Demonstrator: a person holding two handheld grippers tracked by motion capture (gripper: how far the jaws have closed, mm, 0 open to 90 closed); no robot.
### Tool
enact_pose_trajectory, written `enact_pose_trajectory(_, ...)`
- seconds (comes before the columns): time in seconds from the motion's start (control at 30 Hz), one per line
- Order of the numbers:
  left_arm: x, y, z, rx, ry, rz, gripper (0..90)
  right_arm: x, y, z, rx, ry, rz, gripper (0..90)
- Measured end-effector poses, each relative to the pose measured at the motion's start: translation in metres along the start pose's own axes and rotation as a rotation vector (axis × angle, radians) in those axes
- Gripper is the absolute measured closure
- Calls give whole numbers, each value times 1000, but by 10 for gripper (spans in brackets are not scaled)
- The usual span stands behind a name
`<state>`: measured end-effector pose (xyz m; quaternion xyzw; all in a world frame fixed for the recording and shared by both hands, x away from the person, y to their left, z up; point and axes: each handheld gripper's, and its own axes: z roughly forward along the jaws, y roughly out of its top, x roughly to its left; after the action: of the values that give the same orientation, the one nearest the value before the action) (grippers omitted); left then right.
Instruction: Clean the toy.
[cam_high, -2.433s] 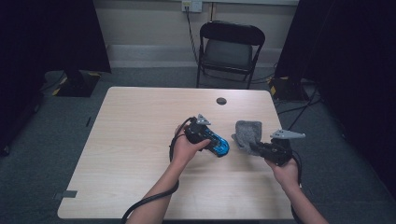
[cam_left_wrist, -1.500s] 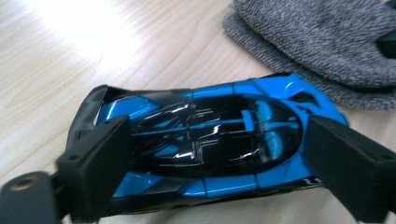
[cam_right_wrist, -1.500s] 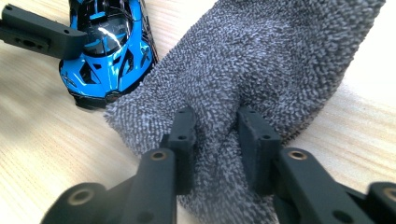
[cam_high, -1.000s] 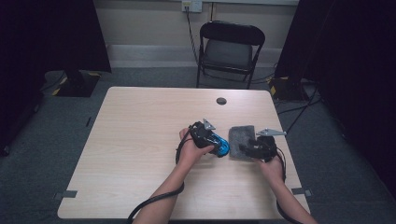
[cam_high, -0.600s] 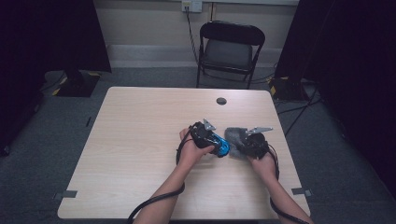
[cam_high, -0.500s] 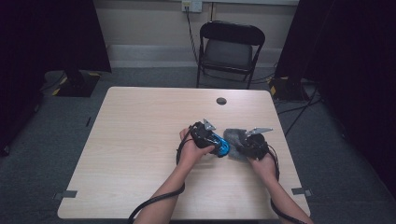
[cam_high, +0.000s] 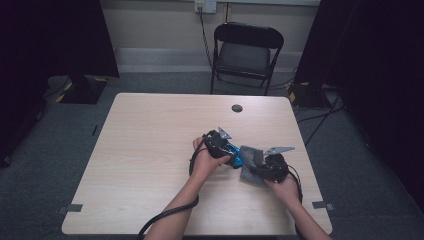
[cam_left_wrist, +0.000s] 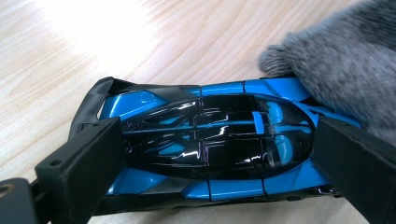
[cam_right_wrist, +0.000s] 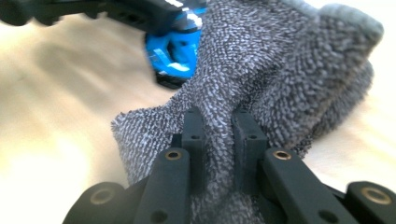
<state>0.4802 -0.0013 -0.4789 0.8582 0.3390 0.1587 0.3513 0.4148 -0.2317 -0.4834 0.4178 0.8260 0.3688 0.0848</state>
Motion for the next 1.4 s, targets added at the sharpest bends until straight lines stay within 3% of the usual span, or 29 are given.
enact_pose_trajectory(0.1,0,0,0,0,-1,-3,25,8,-1,-1,14,38,3,778)
enact_pose_trajectory(0.3,-1,0,0,-4,1,-3,25,25,-2,3,28,78,-40,777)
enact_pose_trajectory(0.47,-1,0,0,-4,0,-3,25,33,0,8,30,115,-37,778)
enact_pose_trajectory(0.77,-1,-1,0,-8,-1,-7,26,41,2,13,27,154,-35,777)
enact_pose_trajectory(0.97,-1,-1,0,-17,-5,-9,29,41,0,14,22,215,-16,778)
enact_pose_trajectory(1.13,-1,-1,0,-18,-6,-7,31,48,-3,13,32,271,-35,778)
enact_pose_trajectory(1.4,0,-1,-1,-7,-8,-4,35,63,-6,8,53,361,-114,778)
